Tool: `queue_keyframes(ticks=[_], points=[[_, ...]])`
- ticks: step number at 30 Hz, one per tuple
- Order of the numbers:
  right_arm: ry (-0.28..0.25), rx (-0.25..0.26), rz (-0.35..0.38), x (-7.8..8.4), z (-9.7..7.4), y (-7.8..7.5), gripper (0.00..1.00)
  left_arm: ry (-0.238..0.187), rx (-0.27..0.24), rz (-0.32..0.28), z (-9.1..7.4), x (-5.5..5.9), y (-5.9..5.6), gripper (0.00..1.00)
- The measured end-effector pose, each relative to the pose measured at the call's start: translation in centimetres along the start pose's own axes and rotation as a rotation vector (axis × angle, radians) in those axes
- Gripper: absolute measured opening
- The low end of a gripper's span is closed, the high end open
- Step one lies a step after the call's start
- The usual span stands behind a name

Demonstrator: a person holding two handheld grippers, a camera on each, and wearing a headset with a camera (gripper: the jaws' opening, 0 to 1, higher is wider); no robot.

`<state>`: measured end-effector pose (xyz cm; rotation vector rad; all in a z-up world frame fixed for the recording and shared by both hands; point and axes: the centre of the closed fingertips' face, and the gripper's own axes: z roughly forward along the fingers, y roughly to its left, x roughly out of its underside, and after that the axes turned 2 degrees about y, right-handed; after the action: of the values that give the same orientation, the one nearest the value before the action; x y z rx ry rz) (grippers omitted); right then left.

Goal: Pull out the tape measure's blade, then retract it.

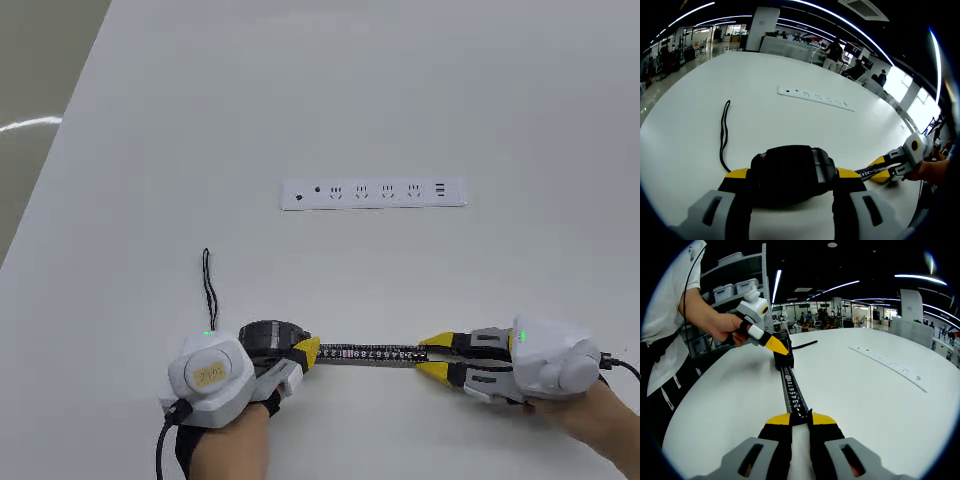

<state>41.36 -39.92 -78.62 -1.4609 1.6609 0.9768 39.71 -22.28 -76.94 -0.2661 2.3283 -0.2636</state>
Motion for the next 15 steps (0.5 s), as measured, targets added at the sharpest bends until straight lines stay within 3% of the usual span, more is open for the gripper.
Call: queue_keyframes(ticks=[15], points=[[-0.022, -0.015, 0.027, -0.76, 0.92, 0.72, 0.11, 0.001, 0.003, 0.001, -0.03, 0.06, -0.03, 0.63]])
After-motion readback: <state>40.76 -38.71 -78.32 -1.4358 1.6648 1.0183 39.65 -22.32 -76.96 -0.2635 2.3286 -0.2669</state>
